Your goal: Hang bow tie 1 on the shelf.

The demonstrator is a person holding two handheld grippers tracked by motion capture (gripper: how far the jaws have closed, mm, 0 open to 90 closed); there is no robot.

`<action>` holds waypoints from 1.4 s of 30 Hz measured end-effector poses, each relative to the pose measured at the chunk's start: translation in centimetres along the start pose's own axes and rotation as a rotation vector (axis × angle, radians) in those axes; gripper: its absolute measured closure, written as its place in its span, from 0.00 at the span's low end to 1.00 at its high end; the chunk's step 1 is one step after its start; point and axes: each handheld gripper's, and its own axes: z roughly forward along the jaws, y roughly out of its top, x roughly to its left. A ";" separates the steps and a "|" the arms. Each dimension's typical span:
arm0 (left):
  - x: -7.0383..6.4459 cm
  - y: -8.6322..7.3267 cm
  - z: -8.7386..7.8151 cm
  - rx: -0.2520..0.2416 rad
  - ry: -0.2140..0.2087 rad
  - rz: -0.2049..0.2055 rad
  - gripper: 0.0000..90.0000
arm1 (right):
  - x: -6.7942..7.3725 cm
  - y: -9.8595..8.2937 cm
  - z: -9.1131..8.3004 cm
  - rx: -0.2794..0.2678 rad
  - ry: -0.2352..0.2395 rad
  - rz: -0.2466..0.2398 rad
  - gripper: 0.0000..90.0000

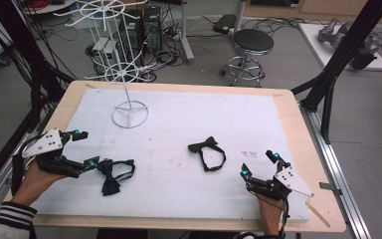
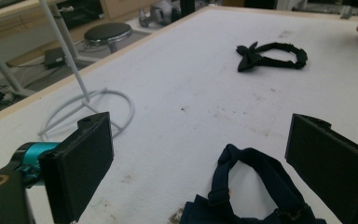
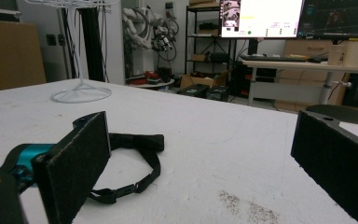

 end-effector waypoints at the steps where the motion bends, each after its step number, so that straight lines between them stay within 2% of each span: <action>1: 0.2 0.2 0.2 0.025 -0.021 0.010 0.09 | 0.0 0.0 0.0 0.000 0.000 0.000 0.04; 4: 0.3 0.4 0.4 0.051 -0.038 0.016 0.09 | 0.0 0.0 0.0 -0.001 -0.001 -0.004 0.04; 7: 0.3 1.0 0.8 0.099 -0.082 0.046 0.09 | 0.0 0.0 0.0 0.001 -0.001 -0.002 0.04; 8: 0.3 1.0 0.8 0.099 -0.082 0.046 0.09 | 0.0 0.0 0.0 -0.001 -0.001 -0.003 0.04; 19: 0.2 1.8 2.0 0.242 -0.167 0.124 0.10 | 0.0 0.0 0.0 -0.001 -0.001 -0.003 0.04; 28: 0.0 2.1 2.8 0.319 -0.215 0.160 0.10 | 0.0 0.0 0.0 -0.003 0.000 -0.001 0.04; 29: 0.0 2.2 2.8 0.343 -0.221 0.186 0.10 | 0.0 0.0 0.0 -0.005 0.000 -0.002 0.04; 31: 0.0 2.3 3.0 0.363 -0.226 0.201 0.10 | 0.0 0.0 0.0 -0.004 -0.001 -0.002 0.04; 32: 0.0 2.3 3.0 0.363 -0.226 0.201 0.10 | 0.0 0.0 0.0 -0.004 -0.001 -0.002 0.04; 36: 0.0 2.2 3.3 0.418 -0.239 0.228 0.10 | 0.0 0.0 0.0 -0.005 -0.001 -0.002 0.04; 39: -0.1 2.1 3.4 0.425 -0.263 0.225 0.10 | 0.0 0.0 0.0 -0.005 -0.001 -0.002 0.04; 42: -0.1 2.0 3.7 0.459 -0.267 0.250 0.10 | 0.0 0.0 0.0 -0.004 -0.001 -0.003 0.04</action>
